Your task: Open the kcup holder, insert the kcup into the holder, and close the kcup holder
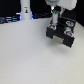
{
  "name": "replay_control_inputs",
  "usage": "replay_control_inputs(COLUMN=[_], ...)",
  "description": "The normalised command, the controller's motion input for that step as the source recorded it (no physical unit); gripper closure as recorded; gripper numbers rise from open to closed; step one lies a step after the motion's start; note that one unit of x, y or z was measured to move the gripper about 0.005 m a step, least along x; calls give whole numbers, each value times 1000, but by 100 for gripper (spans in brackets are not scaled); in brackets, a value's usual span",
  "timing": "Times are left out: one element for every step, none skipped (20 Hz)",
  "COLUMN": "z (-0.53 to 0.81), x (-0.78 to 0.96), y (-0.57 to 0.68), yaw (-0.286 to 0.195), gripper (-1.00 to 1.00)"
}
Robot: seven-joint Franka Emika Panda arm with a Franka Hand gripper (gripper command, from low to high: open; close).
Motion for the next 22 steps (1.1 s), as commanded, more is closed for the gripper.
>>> replay_control_inputs(z=[457,431,409,366,331,266,243,243,189,169,109,20,93,129,41,21,-19,-38,-72,-100,-118,-132], x=[534,520,537,537,560,611,623,606,583,546,423,129,377,445,450,393,86,157,3,-26,6,-16], y=[523,517,509,463,457,437,411,411,429,420,363,126,71,147,163,194,103,128,1,35,18,18], yaw=[0,0,0,-3,-6,-11,-16,-36,-35,-28,-11,0,4,2,8,9,4,30,10,23,20,9], gripper=[100,100,100,100,100,100,100,100,100,100,100,100,100,100,100,100,100,100,100,100,100,100])
